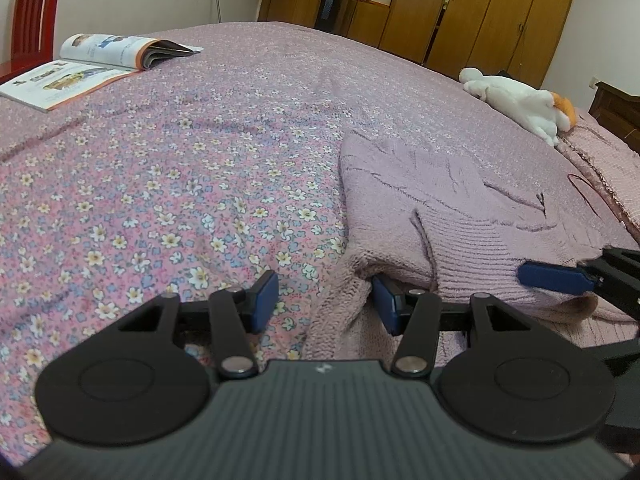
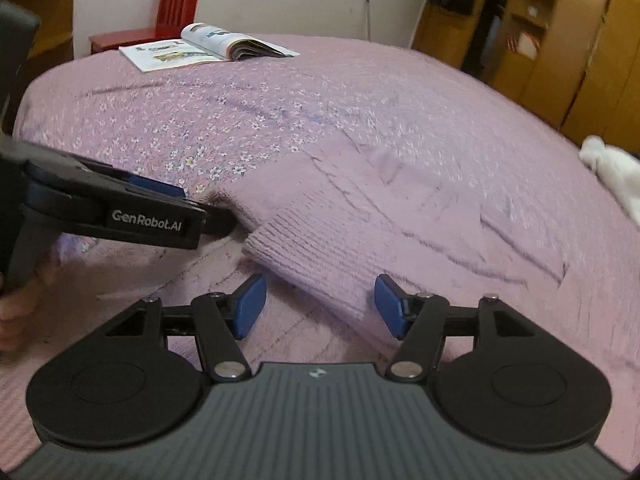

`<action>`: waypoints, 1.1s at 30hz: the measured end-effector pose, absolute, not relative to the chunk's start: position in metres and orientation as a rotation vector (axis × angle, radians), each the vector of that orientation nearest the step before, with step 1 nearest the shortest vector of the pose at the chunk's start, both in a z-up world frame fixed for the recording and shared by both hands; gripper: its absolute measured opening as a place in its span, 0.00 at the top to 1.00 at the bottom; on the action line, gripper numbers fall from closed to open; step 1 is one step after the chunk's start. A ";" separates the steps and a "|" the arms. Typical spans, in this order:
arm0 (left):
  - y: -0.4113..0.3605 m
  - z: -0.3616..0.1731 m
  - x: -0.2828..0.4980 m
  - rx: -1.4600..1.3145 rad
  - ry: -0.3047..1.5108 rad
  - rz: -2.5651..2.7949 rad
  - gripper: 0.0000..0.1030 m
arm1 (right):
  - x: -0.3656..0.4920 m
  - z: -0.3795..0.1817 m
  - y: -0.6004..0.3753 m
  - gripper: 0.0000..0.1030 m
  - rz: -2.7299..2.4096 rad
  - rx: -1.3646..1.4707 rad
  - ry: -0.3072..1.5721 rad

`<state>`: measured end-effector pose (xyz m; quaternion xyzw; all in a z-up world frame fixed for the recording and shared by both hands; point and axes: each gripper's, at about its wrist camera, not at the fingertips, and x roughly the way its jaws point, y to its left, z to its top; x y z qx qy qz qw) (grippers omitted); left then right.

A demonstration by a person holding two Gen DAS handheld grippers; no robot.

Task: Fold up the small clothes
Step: 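Lift the hem and fold it toward the collar with the right gripper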

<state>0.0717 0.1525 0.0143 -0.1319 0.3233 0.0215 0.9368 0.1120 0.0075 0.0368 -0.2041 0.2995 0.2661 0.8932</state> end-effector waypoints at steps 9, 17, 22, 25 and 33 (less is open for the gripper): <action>0.152 0.015 0.071 -0.271 0.660 0.044 0.48 | 0.118 0.061 -0.030 0.92 0.463 -0.250 0.547; 0.151 0.015 0.071 -0.265 0.661 0.046 0.48 | 0.129 0.102 -0.107 0.92 0.246 -0.066 0.446; 0.150 0.015 0.072 -0.261 0.662 0.048 0.48 | 0.124 0.108 -0.158 0.93 0.077 -0.001 0.405; 0.150 0.015 0.072 -0.257 0.663 0.049 0.48 | 0.115 0.097 -0.189 0.92 -0.034 0.041 0.402; 0.149 0.015 0.073 -0.242 0.665 0.052 0.48 | 0.099 0.031 -0.244 0.75 -0.128 0.186 0.618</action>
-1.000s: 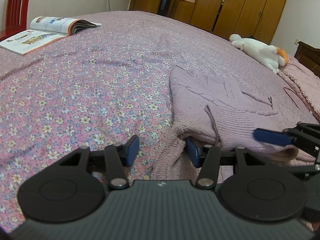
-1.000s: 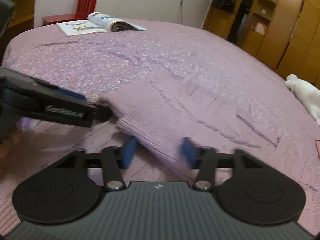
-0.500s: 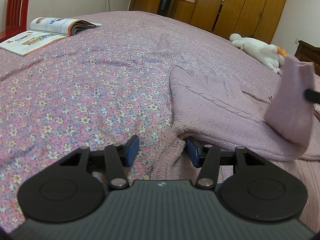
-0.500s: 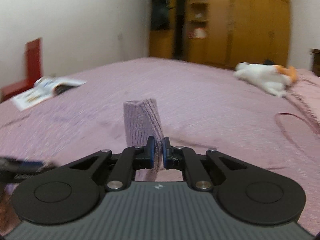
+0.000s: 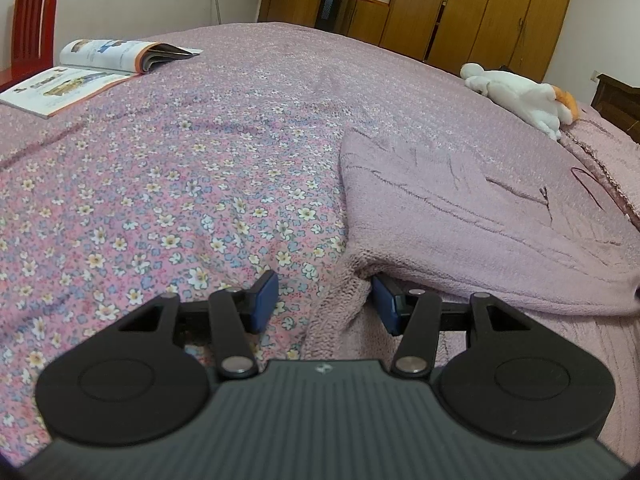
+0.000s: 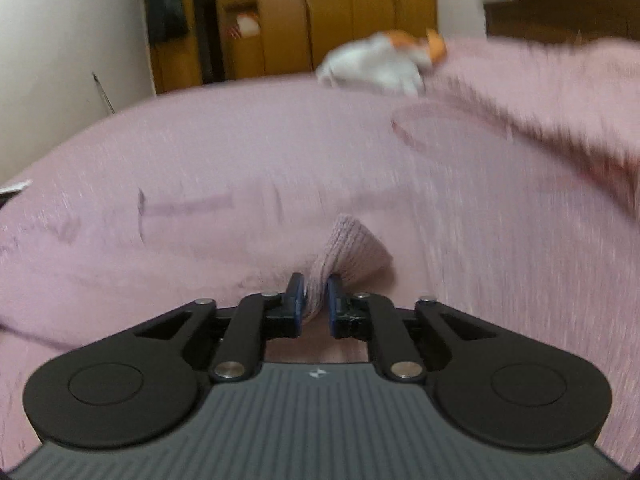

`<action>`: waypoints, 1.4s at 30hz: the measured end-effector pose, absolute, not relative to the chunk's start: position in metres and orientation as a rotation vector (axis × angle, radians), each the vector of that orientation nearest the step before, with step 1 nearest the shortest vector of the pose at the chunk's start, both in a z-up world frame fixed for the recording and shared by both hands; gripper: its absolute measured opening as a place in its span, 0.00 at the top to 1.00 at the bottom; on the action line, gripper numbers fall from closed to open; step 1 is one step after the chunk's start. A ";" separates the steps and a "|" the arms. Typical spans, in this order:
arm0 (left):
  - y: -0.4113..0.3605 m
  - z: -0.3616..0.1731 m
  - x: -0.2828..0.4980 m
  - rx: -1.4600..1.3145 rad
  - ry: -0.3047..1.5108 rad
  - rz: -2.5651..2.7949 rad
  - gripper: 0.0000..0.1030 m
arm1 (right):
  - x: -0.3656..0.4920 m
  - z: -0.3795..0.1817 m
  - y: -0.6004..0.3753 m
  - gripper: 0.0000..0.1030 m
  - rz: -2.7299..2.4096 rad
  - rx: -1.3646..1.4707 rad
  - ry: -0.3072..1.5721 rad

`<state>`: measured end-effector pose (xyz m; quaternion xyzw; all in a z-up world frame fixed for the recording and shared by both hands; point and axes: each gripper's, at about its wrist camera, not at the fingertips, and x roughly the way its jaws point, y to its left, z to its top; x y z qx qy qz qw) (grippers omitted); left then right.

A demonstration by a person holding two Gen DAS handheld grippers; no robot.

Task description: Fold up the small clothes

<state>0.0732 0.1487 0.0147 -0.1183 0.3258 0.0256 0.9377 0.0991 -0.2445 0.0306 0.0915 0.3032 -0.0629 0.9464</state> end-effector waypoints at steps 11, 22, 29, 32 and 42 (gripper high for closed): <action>0.146 0.014 0.073 -0.221 0.667 0.059 0.48 | 0.082 0.047 -0.258 0.41 -0.199 0.297 0.518; 0.145 0.014 0.073 -0.212 0.668 0.062 0.48 | 0.164 0.033 -0.289 0.60 -0.101 0.310 0.729; 0.147 0.014 0.073 -0.232 0.665 0.059 0.48 | 0.148 0.058 -0.265 0.90 -0.083 0.107 0.552; 0.145 0.014 0.073 -0.219 0.666 0.064 0.48 | 0.159 0.039 -0.264 0.89 -0.102 0.061 0.617; 0.144 0.015 0.075 -0.199 0.676 0.063 0.48 | 0.142 0.025 -0.284 0.33 -0.157 0.161 0.647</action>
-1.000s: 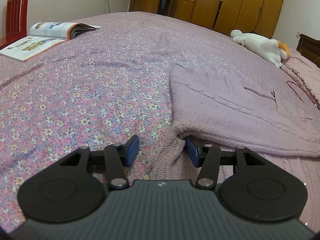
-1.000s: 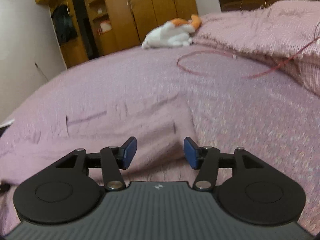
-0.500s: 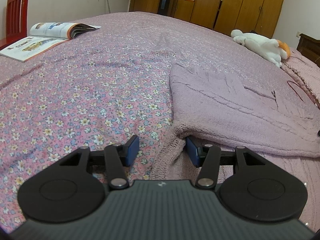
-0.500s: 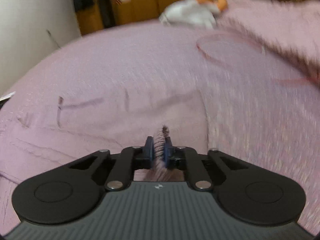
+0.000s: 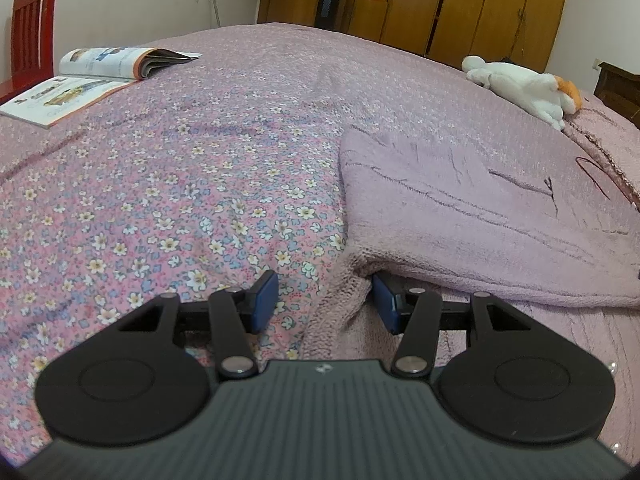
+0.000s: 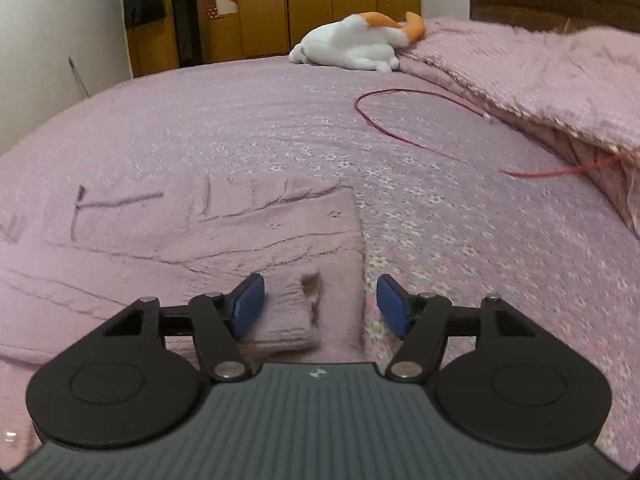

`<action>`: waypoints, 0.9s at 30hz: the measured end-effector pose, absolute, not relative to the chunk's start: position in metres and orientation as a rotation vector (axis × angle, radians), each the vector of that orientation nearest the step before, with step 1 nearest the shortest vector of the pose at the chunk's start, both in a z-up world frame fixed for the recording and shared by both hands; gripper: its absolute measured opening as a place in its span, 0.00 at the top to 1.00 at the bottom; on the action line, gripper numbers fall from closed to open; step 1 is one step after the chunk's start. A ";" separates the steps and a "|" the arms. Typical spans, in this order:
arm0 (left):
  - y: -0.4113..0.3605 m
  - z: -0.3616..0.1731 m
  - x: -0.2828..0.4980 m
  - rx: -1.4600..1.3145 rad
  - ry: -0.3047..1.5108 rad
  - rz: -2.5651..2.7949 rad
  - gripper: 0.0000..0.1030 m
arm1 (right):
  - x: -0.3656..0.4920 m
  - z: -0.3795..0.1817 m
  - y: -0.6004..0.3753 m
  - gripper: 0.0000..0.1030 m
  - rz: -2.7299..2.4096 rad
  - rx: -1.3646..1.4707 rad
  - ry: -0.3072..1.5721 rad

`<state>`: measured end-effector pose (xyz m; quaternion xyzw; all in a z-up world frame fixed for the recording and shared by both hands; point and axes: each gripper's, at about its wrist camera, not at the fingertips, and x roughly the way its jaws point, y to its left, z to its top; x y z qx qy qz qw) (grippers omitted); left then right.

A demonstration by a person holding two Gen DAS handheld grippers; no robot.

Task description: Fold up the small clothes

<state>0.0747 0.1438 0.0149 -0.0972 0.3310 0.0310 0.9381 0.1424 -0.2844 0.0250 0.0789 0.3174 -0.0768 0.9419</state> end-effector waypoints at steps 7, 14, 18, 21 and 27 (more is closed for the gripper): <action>0.143 0.029 0.064 -0.170 0.717 0.059 0.48 | 0.083 0.066 -0.291 0.32 -0.027 0.216 0.605; 0.128 0.049 0.027 -0.102 0.725 0.011 0.48 | 0.025 0.082 -0.283 0.31 0.110 0.228 0.670; 0.115 0.060 0.003 -0.066 0.717 -0.027 0.48 | -0.010 0.083 -0.271 0.18 0.163 0.184 0.663; 0.105 0.065 -0.015 -0.046 0.706 -0.057 0.47 | -0.031 0.082 -0.258 0.15 0.190 0.120 0.671; 0.083 0.068 -0.048 0.043 0.701 -0.122 0.33 | -0.066 0.072 -0.234 0.11 0.234 -0.006 0.699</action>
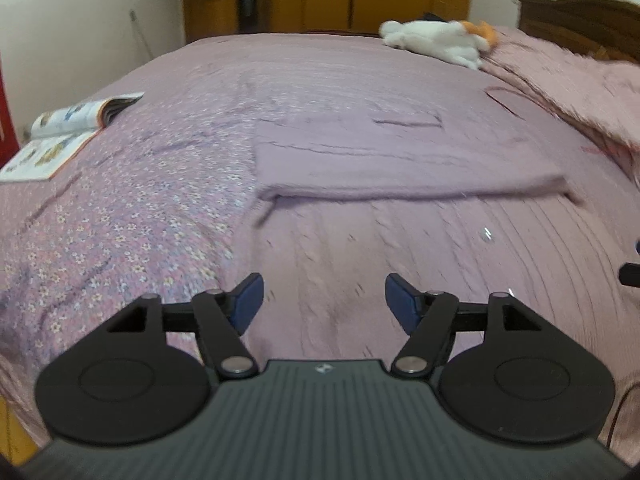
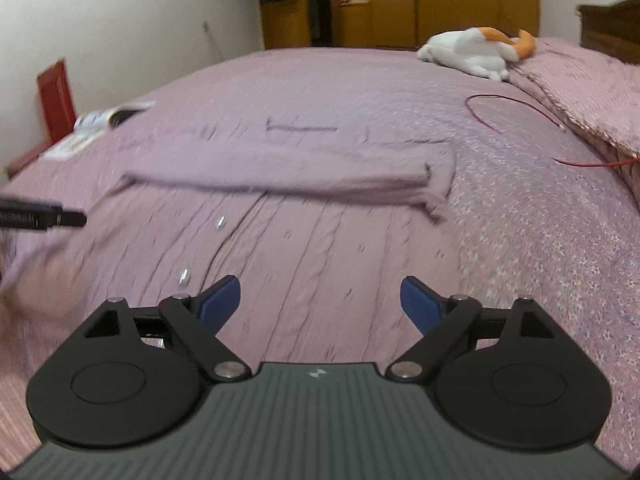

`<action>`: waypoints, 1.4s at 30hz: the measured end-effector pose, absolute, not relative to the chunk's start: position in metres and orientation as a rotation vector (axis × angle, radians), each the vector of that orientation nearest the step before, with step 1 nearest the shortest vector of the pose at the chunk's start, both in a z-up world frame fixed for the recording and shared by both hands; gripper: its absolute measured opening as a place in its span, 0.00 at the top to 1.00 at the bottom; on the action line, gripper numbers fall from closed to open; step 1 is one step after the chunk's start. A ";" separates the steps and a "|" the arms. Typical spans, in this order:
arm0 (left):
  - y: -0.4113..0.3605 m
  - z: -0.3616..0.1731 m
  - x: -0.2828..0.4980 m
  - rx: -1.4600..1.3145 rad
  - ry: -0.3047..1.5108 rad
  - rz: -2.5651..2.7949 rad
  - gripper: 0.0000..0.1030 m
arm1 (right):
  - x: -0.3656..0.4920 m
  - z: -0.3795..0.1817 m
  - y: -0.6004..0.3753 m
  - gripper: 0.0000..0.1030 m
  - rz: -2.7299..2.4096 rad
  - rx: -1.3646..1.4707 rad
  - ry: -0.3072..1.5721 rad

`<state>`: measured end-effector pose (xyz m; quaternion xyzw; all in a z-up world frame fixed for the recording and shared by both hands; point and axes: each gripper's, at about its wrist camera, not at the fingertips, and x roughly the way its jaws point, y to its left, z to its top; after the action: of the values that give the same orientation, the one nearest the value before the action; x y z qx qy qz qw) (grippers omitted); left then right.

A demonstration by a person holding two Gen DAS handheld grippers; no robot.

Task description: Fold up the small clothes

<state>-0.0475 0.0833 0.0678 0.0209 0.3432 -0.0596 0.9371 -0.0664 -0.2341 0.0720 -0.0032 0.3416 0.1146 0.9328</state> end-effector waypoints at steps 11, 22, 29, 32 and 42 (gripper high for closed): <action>0.066 0.050 -0.087 0.235 0.778 -0.227 0.24 | -0.098 0.043 -0.203 0.05 0.321 -0.205 0.742; 0.034 0.011 -0.125 0.684 0.828 -0.346 0.18 | -0.105 0.023 -0.188 0.04 0.342 -0.287 0.805; 0.023 -0.013 -0.109 0.764 0.777 -0.294 0.05 | -0.106 0.015 -0.179 0.03 0.364 -0.362 0.840; 0.021 -0.017 -0.102 0.751 0.760 -0.288 0.06 | -0.105 0.011 -0.176 0.03 0.367 -0.387 0.855; 0.031 0.007 -0.091 0.580 0.708 -0.230 0.86 | -0.101 0.005 -0.172 0.02 0.358 -0.423 0.872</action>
<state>-0.0914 0.0309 0.0071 0.2794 0.3410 -0.1108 0.8907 -0.1014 -0.1719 0.0052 -0.2020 0.4168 0.1712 0.8696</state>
